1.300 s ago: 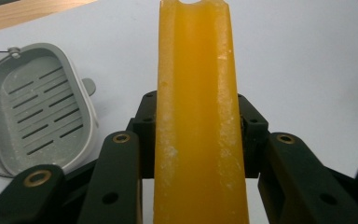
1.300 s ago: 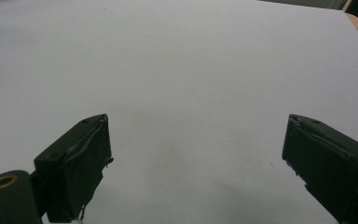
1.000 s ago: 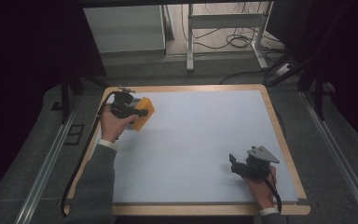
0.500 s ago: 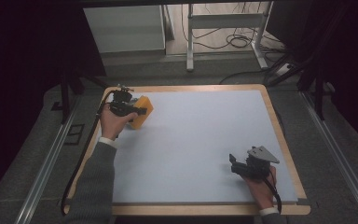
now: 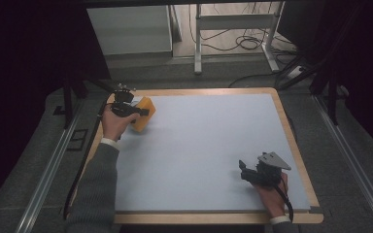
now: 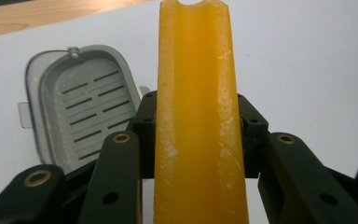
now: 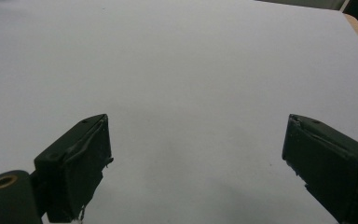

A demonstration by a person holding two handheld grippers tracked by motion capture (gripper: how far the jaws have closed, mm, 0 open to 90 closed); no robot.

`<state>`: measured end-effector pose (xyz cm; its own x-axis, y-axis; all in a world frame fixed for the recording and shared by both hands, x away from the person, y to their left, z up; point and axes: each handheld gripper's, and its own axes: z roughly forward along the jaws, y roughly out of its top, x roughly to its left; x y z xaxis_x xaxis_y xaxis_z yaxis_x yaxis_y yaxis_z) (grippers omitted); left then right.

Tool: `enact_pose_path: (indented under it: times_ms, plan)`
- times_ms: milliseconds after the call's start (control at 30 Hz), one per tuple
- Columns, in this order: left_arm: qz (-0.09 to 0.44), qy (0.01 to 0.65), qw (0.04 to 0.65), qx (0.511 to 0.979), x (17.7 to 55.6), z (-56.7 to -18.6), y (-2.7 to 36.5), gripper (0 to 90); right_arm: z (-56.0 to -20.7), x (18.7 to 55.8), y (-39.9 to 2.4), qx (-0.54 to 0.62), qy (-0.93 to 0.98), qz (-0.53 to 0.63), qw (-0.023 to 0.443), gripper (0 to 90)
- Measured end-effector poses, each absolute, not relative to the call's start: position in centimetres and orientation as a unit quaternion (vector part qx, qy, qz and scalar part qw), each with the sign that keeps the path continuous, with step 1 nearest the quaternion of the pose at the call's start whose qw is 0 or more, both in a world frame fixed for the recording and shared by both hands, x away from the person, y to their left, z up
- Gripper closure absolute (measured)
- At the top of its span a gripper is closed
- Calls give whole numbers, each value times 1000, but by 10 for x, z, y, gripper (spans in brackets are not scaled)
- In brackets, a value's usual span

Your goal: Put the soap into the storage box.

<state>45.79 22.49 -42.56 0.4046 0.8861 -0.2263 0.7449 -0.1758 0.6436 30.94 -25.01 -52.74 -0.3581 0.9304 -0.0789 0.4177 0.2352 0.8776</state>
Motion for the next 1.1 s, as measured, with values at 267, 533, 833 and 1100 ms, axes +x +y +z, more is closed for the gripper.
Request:
enact_pose_path:
  times_ms: [267, 533, 833, 1100]
  plan:
    - [111, 543, 357, 752, 467, -419, 231, 611, -527, 309, -250, 470, 718, 403, 318, 79]
    - [112, 559, 349, 744, 478, -422, 241, 611, -527, 309, -250, 470, 718, 403, 319, 79]
    - [115, 567, 328, 747, 495, -433, 241, 611, -527, 309, -250, 469, 718, 402, 319, 79]
    - [119, 582, 330, 733, 505, -439, 247, 611, -527, 309, -250, 469, 717, 403, 320, 79]
